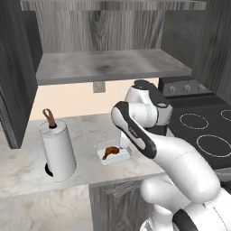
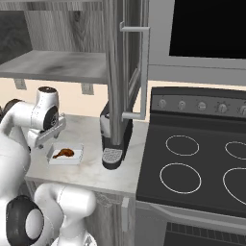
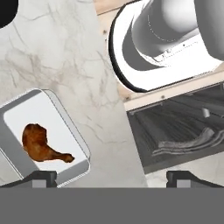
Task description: Retrieve the tupperware from the cabinet, then place the raw meat into the tupperware to avoid contamination.
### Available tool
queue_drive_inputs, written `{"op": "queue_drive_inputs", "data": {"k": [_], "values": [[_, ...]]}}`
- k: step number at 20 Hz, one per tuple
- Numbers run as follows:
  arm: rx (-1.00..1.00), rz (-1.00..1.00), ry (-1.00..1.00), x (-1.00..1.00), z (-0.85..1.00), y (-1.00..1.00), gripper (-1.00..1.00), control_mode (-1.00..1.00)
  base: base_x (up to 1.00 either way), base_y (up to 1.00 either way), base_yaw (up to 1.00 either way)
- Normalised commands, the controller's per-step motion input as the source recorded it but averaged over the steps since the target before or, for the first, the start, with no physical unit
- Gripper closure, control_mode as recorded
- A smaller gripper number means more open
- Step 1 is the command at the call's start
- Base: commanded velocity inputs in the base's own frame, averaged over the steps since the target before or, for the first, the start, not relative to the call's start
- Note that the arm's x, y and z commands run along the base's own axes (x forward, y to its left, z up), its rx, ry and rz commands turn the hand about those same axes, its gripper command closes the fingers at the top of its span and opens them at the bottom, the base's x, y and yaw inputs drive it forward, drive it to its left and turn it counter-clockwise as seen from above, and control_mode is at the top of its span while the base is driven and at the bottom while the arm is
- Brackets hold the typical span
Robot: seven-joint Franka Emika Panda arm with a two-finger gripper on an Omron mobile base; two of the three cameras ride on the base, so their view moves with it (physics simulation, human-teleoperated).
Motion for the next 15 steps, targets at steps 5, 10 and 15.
{"op": "queue_drive_inputs", "data": {"k": [5, 10, 15], "values": [[0.0, 0.0, -0.2, -0.63, 0.51, 0.0, -1.0, -1.0, 0.0, 0.0, 0.0], [0.0, 0.0, -0.2, -0.64, 0.51, 0.0, -1.0, -1.0, 0.0, 0.0, 0.0], [0.0, 0.0, -0.19, -0.65, 0.51, 0.02, -1.0, -1.0, 0.0, 0.0, 0.0]]}}
